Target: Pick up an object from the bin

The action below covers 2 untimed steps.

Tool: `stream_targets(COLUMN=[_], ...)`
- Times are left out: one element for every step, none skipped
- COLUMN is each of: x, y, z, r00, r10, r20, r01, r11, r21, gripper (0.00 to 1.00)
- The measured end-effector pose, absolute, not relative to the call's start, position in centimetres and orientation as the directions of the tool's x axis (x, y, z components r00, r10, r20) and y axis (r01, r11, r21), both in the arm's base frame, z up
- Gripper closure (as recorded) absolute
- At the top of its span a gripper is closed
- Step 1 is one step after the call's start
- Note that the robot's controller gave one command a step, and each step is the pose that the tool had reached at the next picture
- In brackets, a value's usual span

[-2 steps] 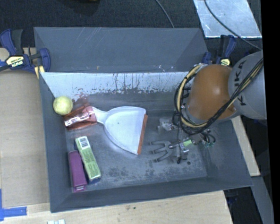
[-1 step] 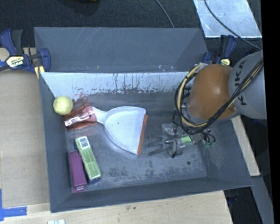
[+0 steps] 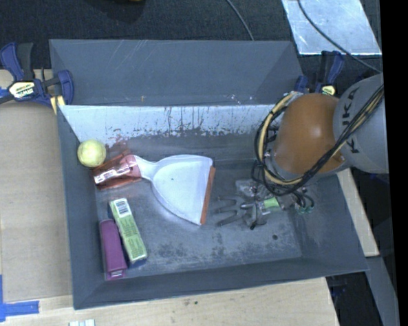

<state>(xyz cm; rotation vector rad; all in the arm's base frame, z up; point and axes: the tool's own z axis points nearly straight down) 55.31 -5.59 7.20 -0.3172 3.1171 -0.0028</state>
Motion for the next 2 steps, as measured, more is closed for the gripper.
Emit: stream_targets(x=[55.2,55.1], y=[-5.6,-5.6], z=[9.5,14.4], r00=[-0.979,-0.98], r10=[-0.202,-0.201], r20=[-0.006,-0.003], r01=[-0.202,-0.201], r11=[0.979,0.98], r21=[-0.002,-0.001], gripper=[1.0,1.0])
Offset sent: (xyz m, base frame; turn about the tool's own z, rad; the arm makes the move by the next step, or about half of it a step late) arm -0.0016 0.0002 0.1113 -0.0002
